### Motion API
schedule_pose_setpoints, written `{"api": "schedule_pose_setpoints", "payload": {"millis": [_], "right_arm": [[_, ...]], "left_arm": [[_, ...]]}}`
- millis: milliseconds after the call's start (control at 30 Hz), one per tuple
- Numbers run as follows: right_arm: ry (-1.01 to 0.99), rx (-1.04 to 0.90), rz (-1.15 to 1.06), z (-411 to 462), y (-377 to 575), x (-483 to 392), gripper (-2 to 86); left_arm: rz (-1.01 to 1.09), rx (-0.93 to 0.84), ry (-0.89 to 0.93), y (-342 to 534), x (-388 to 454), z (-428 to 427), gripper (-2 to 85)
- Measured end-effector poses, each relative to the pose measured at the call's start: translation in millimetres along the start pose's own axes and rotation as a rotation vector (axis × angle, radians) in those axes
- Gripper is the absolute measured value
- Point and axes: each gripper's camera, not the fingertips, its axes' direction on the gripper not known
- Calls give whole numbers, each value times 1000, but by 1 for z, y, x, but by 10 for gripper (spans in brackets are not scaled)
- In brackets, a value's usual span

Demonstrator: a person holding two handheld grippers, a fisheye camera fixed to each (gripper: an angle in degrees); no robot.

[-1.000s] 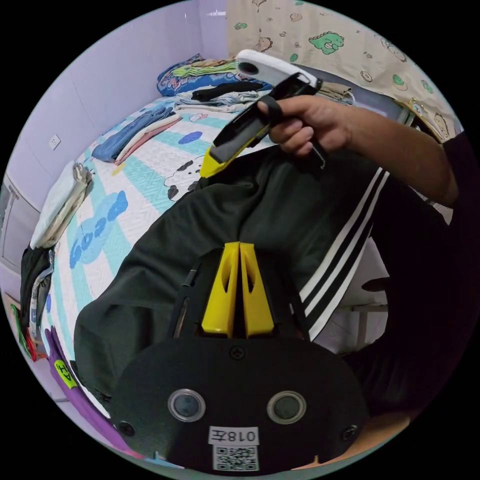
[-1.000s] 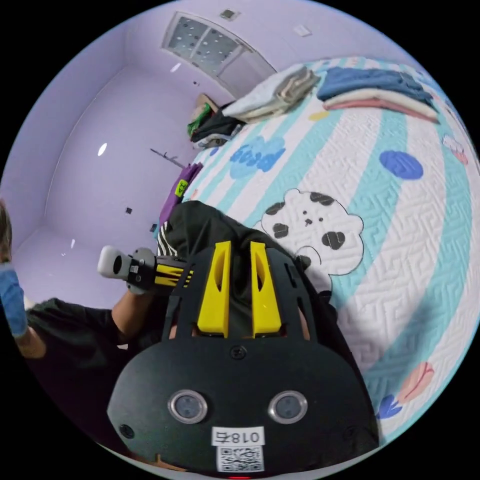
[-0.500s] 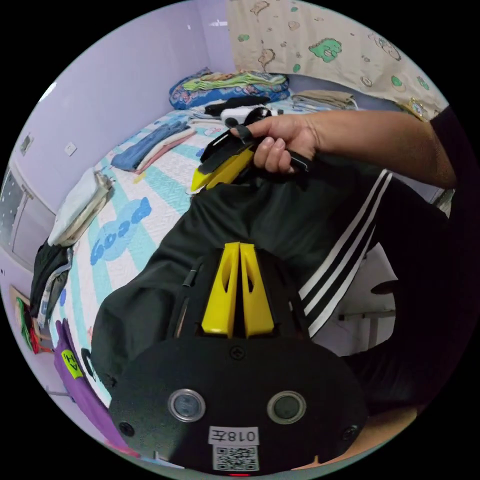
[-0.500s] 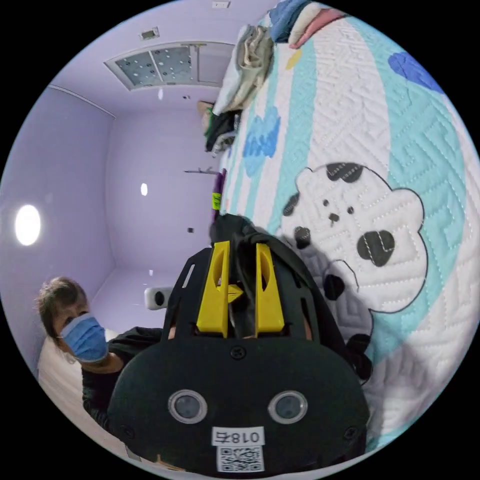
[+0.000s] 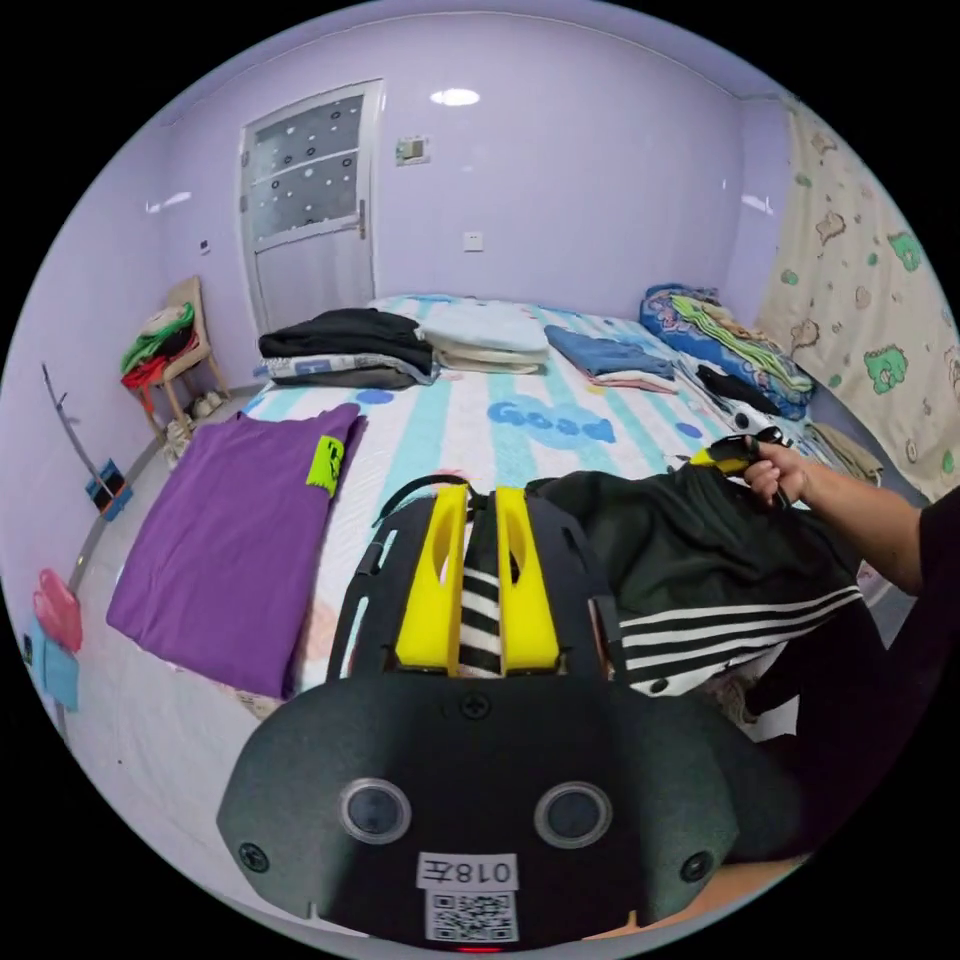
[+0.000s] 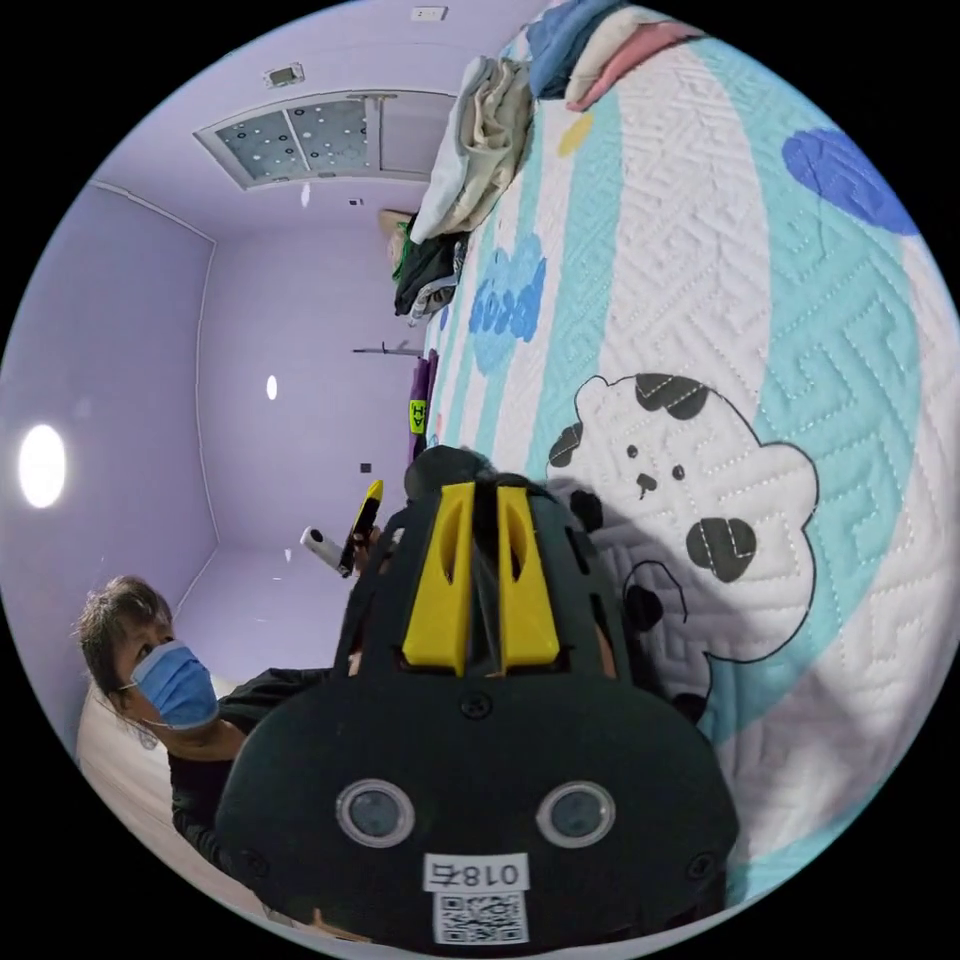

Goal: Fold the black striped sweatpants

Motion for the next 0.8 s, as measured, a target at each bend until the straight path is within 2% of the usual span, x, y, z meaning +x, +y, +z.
{"api": "schedule_pose_setpoints", "payload": {"millis": [233,367,467,567,633,800], "right_arm": [[61,15,-22,-15,-9,-5,8],[59,30,4,-17,-3,8,6],[36,50,19,-18,5,19,5],[16,61,18,-20,13,27,5],[1,65,17,-23,20,33,5],[-22,71,16,-28,36,44,5]], "left_arm": [[17,-113,204,7,-45,54,146],[19,-325,233,-3,-53,119,183],[-9,-396,263,-5,-57,141,169],[64,-435,296,-4,-36,146,155],[97,-442,245,1,-24,150,154],[38,-448,263,10,-26,153,114]]}}
